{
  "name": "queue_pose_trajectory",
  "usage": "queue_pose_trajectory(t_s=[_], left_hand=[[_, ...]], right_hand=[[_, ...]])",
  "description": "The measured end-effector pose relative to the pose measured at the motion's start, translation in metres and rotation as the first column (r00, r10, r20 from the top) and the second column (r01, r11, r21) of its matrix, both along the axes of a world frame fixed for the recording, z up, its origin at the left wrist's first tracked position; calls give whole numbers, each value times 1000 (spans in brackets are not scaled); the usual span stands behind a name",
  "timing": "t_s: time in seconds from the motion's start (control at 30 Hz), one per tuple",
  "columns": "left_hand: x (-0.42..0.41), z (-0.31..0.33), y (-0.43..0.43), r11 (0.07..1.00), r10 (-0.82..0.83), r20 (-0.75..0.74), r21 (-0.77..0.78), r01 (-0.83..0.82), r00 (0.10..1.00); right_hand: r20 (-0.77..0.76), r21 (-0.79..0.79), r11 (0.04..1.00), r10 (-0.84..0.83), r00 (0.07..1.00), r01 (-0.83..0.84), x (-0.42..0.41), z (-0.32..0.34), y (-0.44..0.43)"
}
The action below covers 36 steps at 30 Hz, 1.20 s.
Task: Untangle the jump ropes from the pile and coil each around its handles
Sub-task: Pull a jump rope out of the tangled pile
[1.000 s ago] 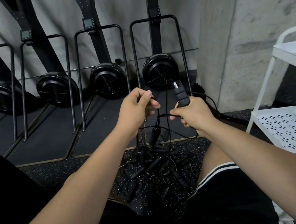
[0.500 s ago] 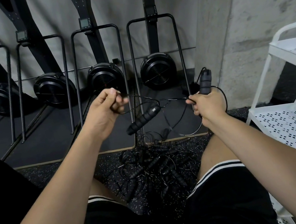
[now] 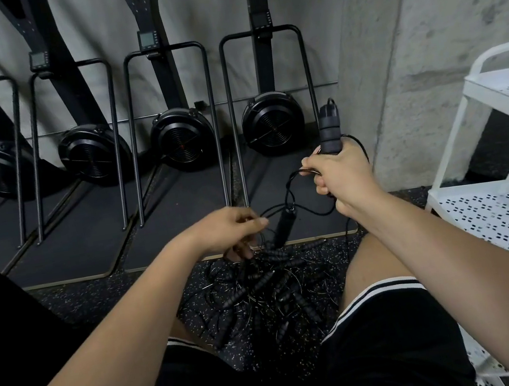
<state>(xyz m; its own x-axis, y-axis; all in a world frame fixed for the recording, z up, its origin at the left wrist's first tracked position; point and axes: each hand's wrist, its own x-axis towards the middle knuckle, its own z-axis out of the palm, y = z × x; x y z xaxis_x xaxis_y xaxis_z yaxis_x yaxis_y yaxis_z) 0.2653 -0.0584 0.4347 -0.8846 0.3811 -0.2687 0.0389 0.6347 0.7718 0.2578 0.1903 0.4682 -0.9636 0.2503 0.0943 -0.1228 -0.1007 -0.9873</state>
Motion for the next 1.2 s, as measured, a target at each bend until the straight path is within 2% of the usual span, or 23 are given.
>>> queue_pose_trajectory(t_s=[0.13, 0.2, 0.3, 0.4, 0.57, 0.7, 0.8, 1.03, 1.2], left_hand=[[-3, -4, 19, 990, -7, 50, 141, 0, 999], [-4, 0, 28, 997, -20, -40, 69, 22, 999], [-8, 5, 35, 990, -56, -226, -141, 24, 973], [-11, 5, 38, 988, -55, -314, -155, 6, 948], [-10, -3, 36, 996, 53, -326, -49, -73, 944], [-7, -9, 36, 974, 186, -252, 174, -145, 950], [-4, -8, 42, 953, 219, -297, 269, -138, 929], [-5, -8, 42, 855, 285, -129, 483, -190, 950], [-8, -9, 36, 810, 278, -143, 566, -152, 950]], right_hand=[[12, 26, 999, 21, 1000, -21, 3, -5, -7], [17, 30, 999, 27, 999, -27, 5, -7, -10], [18, 26, 999, 29, 999, -29, 5, -6, -12], [23, 17, 999, 30, 999, -30, 5, -6, -13], [79, 28, 998, 51, 996, -54, 5, -6, -8], [126, 37, 998, 45, 991, -50, 2, -14, -4], [146, 65, 998, 17, 989, -27, 4, -23, -7], [186, 130, 992, -22, 982, -2, 3, -32, -5], [202, 173, 985, -47, 978, 11, 3, -38, -1]])
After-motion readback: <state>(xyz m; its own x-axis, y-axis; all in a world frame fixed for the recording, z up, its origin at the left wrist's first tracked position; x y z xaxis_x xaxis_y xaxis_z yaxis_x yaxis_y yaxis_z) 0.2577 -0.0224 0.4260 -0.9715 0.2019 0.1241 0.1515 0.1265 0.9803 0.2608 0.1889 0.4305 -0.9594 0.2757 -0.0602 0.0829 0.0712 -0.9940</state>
